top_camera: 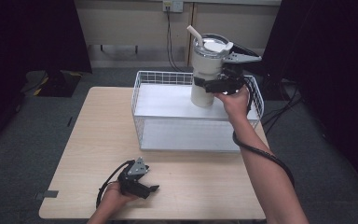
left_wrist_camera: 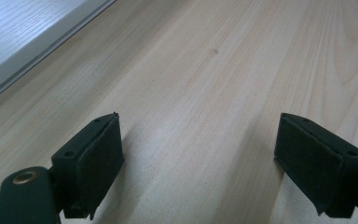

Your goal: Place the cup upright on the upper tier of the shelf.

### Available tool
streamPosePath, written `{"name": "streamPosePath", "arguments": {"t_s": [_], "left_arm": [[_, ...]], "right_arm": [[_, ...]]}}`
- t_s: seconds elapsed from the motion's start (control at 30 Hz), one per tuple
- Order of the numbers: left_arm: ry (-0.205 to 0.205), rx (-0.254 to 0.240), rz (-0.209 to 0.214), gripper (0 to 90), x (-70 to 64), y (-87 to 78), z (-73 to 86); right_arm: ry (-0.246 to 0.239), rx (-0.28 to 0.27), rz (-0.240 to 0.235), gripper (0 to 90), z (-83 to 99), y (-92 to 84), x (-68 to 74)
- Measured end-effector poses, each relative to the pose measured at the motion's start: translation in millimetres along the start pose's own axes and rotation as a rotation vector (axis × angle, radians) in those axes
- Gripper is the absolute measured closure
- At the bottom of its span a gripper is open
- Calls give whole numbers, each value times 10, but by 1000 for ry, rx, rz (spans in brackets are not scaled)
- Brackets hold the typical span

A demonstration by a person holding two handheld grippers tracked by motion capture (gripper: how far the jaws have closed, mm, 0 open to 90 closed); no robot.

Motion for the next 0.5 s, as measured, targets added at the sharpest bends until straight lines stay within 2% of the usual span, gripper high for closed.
{"name": "streamPosePath", "arguments": {"t_s": [0.17,0.2,0.3,0.4,0.5], "left_arm": [[0,0,0,146,1,-1,0],[0,0,0,146,1,0,0],[3,2,-1,146,2,-1,1],[0,1,0,146,1,-1,0],[0,0,0,146,1,-1,0]], "right_arm": [[-5,8,-1,79,49,2,-6],[7,3,0,78,59,4,-5],[-2,-8,7,77,73,-2,-6],[16,0,-4,75,92,-3,-9],[13,-10,-3,73,109,-6,-11]]}}
Point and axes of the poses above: each handheld gripper's, and its own axes: y roughly forward along the jaws, z roughly out of its underside, x roughly to its left, the point moved 8 cm from there along y, roughly forward along the jaws, and after that the axes turned 1 degree about -x, right-handed, at the moved point
